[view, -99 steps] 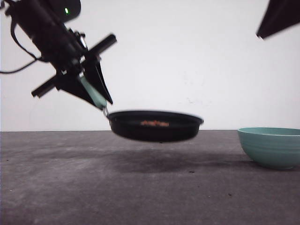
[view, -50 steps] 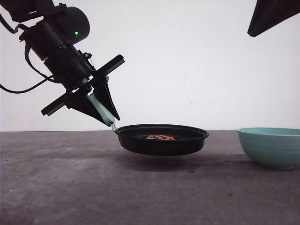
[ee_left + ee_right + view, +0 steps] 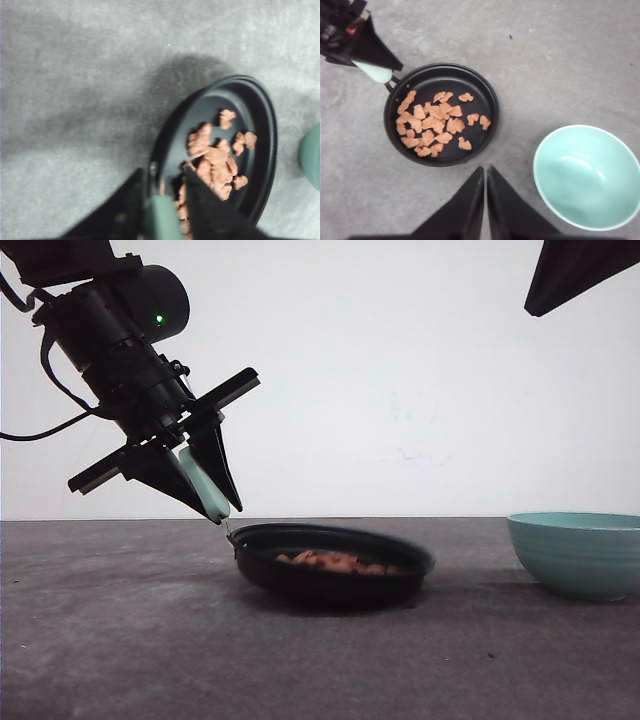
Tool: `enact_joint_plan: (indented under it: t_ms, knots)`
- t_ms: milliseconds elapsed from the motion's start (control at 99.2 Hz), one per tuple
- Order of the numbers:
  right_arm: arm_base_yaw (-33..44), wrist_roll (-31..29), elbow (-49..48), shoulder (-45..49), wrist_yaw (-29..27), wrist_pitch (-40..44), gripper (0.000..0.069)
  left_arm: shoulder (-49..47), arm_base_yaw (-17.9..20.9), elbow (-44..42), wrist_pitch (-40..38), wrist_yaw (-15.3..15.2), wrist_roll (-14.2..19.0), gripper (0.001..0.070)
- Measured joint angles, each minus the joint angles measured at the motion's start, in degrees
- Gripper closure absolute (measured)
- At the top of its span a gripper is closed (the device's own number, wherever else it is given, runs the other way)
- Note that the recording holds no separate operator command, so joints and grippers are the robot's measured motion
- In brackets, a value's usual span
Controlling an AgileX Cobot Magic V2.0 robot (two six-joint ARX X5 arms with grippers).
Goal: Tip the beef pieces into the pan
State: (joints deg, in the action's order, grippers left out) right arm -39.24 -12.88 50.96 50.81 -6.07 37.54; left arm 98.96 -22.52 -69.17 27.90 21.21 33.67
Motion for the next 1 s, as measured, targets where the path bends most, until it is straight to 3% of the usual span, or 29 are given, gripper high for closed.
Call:
enact_joint_plan:
  t_ms: [161, 333, 423, 575, 696, 766, 807, 907, 998]
  knots:
    - [-1.6, 0.0, 0.0, 0.0, -0.1, 0.7, 0.0684, 0.0, 0.1, 0.0, -0.2, 0.1, 0.1, 0.0356]
    - [-3.2, 0.1, 0.0, 0.0, -2.6, 1.7, 0.0684, 0.0, 0.1, -0.2, 0.4, -0.7, 0.1, 0.0011]
    - [-3.9, 1.3, 0.0, 0.0, -4.4, 2.3, 0.0684, -0.9, 0.4, -0.2, 4.0, -5.0, -0.2, 0.0012]
    - [-4.3, 3.1, 0.0, 0.0, -9.3, 1.9, 0.0684, -6.4, 0.9, -0.2, 9.7, -14.0, -5.0, 0.0013]
    - [-4.3, 4.1, 0.0, 0.0, -10.7, -1.4, 0.0684, -13.9, 1.0, -0.2, 9.2, -15.3, -9.1, 0.0014]
    - [-4.3, 5.1, 0.0, 0.0, -10.6, -4.2, 0.0684, -18.5, 0.9, -0.2, 8.7, -15.3, -10.4, 0.0030]
    - [-4.3, 5.8, 0.0, 0.0, -10.4, -6.1, 0.0684, -21.5, 0.6, -0.2, 8.2, -15.3, -11.2, 0.0091]
    - [-4.3, 8.6, -0.2, 0.0, -7.8, -11.5, 0.0684, -27.5, -0.5, -0.2, 6.0, -15.9, -12.9, 0.0365]
    - [-4.3, 12.1, -0.9, 0.0, -3.6, -17.6, 0.0684, -32.2, -2.1, 0.9, 3.3, -18.9, -13.4, 0.0603]
